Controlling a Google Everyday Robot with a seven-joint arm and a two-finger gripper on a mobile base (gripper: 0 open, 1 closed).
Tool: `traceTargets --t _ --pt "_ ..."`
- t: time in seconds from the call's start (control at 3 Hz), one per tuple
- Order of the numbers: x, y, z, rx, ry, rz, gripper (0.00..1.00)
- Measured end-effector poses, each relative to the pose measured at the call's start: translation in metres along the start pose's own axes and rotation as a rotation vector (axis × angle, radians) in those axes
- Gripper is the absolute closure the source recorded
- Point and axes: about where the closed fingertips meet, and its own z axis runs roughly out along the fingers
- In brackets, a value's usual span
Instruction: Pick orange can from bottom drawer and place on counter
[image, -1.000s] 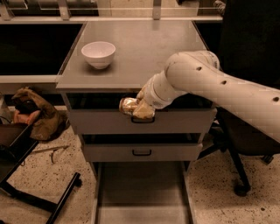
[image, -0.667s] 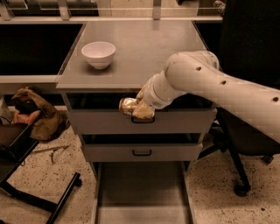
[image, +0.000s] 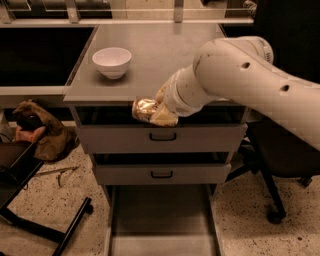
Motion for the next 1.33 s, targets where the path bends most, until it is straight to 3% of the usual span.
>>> traceTargets --t 0.33,0.67,1.0,1.33 --pt "-0.026 -0.036 -0.037 0.105 -0.008 -0.084 1.00" --pt "-0.031 -0.084 -0.044 0.186 0.003 -0.140 1.00" --pt "-0.010 -0.127 -0.023 0.233 0.033 -0.129 1.00" --pt "0.026 -0.146 0.011 0.222 0.053 -0.068 1.00"
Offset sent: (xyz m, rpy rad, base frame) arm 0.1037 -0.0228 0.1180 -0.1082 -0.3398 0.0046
